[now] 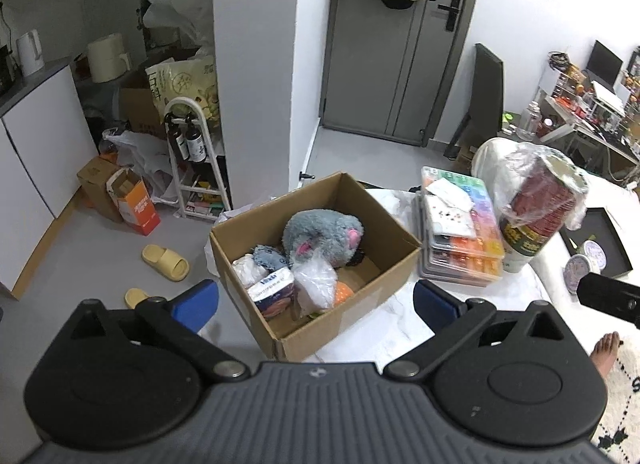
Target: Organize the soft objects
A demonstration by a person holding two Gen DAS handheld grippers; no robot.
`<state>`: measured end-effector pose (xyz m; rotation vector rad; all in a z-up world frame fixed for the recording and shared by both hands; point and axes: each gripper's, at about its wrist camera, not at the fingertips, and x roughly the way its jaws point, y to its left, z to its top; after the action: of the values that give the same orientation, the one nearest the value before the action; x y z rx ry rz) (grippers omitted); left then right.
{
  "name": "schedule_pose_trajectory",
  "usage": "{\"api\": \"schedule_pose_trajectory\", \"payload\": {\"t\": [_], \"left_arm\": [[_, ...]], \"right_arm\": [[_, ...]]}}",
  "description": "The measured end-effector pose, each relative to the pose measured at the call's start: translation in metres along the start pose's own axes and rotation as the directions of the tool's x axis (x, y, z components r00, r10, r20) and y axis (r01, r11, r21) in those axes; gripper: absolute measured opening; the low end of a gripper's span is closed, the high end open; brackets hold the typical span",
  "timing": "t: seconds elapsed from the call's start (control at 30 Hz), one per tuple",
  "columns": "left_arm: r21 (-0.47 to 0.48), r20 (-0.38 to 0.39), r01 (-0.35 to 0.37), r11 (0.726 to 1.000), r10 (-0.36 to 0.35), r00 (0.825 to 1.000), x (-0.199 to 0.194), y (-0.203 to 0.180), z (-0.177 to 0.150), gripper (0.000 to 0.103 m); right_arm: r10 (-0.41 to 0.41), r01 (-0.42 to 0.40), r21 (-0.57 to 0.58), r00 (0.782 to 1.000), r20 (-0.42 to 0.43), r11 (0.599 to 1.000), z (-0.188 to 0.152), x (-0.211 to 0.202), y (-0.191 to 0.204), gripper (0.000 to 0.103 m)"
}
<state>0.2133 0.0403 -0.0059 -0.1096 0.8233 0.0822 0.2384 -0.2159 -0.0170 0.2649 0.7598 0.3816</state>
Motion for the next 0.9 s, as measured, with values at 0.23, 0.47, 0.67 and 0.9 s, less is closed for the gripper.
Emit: {"api": "schedule_pose_trajectory", "payload": {"t": [0.23, 0.47, 0.67, 0.9], "left_arm": [[0.036, 0.029, 0.016, 0.999, -0.017, 0.999, -0.027, -0.010, -0.012, 0.103], [0.070, 0.064, 0.018, 0.997, -0.023, 0.998, -0.058, -0.019, -0.022, 0.103], [0.085, 0.082, 0.011, 0.996, -0.018, 0.996, -0.082, -0.026, -0.033, 0.103], [0.113, 0.105, 0.007, 0.994, -0.019, 0.994, -0.108, -0.031, -0.050, 0.103]], "right_arm": [[-0.033, 0.033, -0.024, 0.999, 0.022, 0.999, -0.002, -0.026, -0.008, 0.103], [-0.110, 0.113, -0.047, 0.992, 0.057, 0.993, -0.010, -0.059, -0.005, 0.103], [-0.131, 0.138, -0.066, 0.987, 0.098, 0.988, -0.019, -0.091, 0.005, 0.103], [-0.123, 0.128, -0.031, 0.985, 0.119, 0.991, -0.035, -0.113, 0.012, 0.103]]}}
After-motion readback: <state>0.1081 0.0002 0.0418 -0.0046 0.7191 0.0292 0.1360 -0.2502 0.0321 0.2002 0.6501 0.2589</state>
